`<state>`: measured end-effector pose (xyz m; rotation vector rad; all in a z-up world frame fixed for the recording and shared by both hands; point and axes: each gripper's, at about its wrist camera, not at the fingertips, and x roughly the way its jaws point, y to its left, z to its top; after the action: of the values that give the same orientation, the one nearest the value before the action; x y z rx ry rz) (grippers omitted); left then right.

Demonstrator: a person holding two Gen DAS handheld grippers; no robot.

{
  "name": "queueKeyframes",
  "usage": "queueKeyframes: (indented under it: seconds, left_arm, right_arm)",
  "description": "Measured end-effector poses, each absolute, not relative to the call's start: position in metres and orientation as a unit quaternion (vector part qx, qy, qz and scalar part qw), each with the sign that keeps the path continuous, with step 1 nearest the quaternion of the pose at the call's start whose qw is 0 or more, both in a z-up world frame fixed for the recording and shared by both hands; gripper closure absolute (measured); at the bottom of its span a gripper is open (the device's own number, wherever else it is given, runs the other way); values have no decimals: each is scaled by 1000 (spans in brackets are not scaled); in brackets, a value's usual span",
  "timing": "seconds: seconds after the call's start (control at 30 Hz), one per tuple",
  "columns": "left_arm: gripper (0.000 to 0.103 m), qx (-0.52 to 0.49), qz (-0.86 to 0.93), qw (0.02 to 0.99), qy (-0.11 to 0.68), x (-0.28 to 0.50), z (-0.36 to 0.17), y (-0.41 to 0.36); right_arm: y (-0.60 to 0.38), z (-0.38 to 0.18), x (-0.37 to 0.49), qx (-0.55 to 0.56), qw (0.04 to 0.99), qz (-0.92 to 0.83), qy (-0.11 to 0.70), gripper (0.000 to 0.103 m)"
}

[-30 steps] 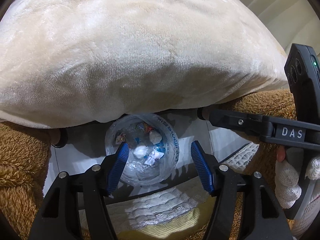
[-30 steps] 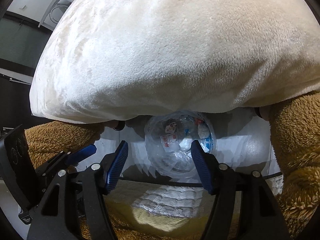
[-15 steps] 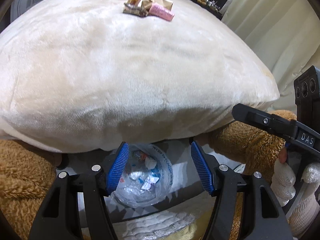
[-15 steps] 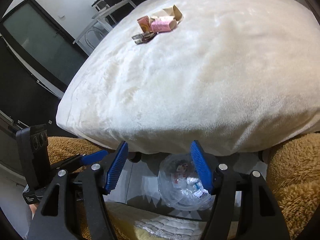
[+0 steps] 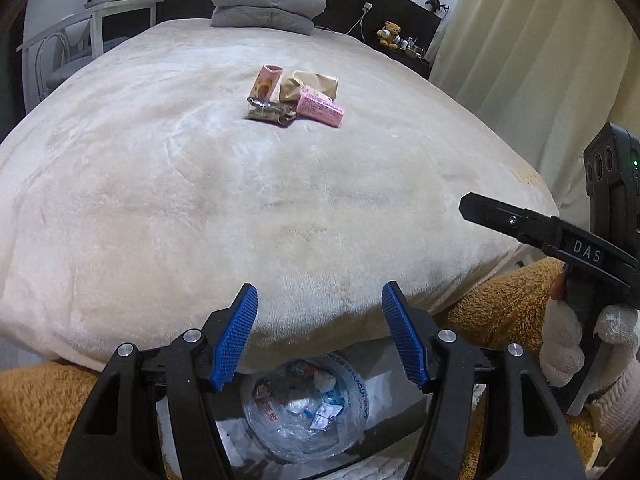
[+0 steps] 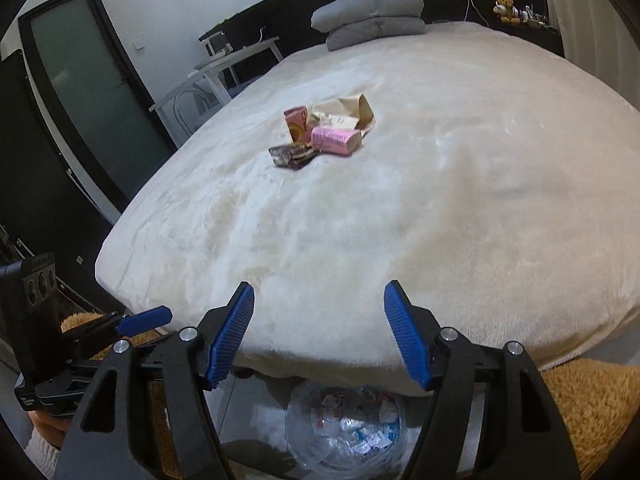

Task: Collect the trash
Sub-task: 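Raise both open tools back over the remaining trash on the bed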

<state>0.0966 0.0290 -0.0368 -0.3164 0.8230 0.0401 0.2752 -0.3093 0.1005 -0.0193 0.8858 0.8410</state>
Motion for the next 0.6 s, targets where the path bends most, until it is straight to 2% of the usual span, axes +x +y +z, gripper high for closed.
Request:
queueKeyframes:
  seconds: [0.07,0.13,0.2,0.3,0.4,0.43,0.6]
  left_arm:
    - [37,-156,24,907,391,100,-31,36]
    - [27,-150,33,911,384,103,-25,42]
    - [26,-152,34,914,375,106,-20,48]
    - [26,-156,35,917,365,112,-14,57]
    - [9,-158,37,921,355,120,-9,66]
    - [6,-158,34,921,353,122,-8,68]
    - [6,-161,35,922,351,133,-8,80]
  right_arm:
    - [-303,106,281,-6,823,398,404,31]
    - [-294,109,289,-9,825,401,398,26]
    - [-284,111,299,-10,827,399,397,23]
    - [-270,109,315,-1,828,392,401,14]
    - [-260,107,332,22,832,381,403,5]
    - [-256,106,338,25,832,376,407,5]
    - [-228,96,367,15,835,353,421,5]
